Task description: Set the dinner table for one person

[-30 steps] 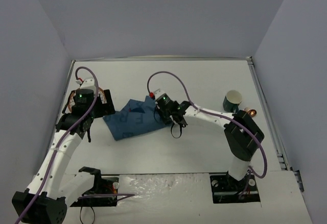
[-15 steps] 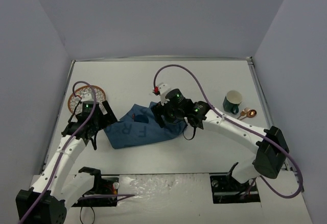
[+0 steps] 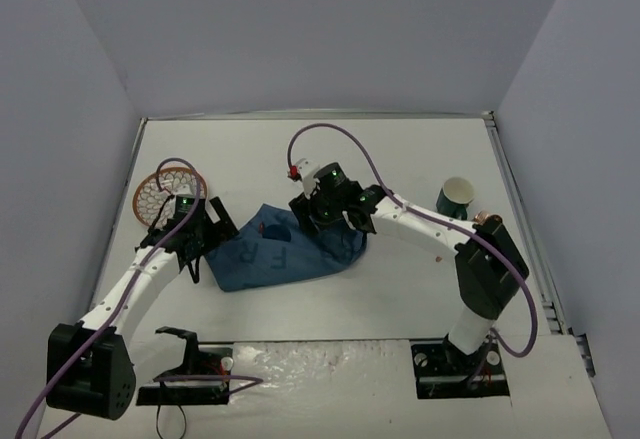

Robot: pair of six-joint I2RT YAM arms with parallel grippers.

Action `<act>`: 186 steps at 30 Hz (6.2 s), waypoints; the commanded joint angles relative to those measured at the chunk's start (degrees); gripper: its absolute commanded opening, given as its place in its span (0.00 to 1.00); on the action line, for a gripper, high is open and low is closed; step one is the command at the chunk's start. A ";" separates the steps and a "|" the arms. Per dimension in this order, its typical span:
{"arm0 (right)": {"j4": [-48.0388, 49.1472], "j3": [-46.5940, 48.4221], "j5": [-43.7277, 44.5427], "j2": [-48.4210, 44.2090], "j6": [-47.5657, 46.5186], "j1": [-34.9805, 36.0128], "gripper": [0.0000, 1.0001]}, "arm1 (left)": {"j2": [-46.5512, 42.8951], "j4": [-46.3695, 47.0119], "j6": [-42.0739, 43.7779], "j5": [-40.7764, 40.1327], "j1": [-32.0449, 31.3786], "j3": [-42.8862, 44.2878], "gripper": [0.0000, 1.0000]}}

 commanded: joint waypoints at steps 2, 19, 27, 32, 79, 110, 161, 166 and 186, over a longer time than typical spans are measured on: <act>6.55 -6.92 4.39 -9.44 3.10 -2.31 0.60 | 6.76 10.93 2.70 9.54 -2.45 6.98 0.95; 7.39 -22.77 16.22 -35.03 9.22 -4.74 0.64 | 31.38 11.64 2.24 15.11 -11.48 20.77 0.82; 7.42 -23.73 17.17 -35.61 9.80 -4.81 0.64 | 30.34 8.44 1.46 14.27 -13.92 20.91 0.74; 7.83 -23.89 17.25 -35.70 9.92 -4.82 0.64 | 29.33 8.35 1.73 13.58 -14.44 20.17 0.63; 9.17 -25.04 16.16 -33.90 11.02 -5.04 0.63 | -3.21 7.28 2.02 3.25 -18.72 3.86 0.00; 10.18 -21.53 12.85 -33.01 10.78 -5.07 0.64 | -2.36 2.05 7.25 -5.30 -43.93 10.06 0.89; 19.12 -16.38 9.73 -4.36 11.78 -6.85 0.63 | 25.13 2.39 -10.79 1.05 6.39 16.78 0.88; 19.17 -17.60 9.91 -9.23 10.81 -6.54 0.66 | 29.17 0.34 -11.32 1.84 6.39 20.74 0.86; 19.09 -24.95 9.98 -24.20 9.92 -5.83 0.68 | 35.48 -7.90 -12.82 -0.84 6.48 24.49 0.57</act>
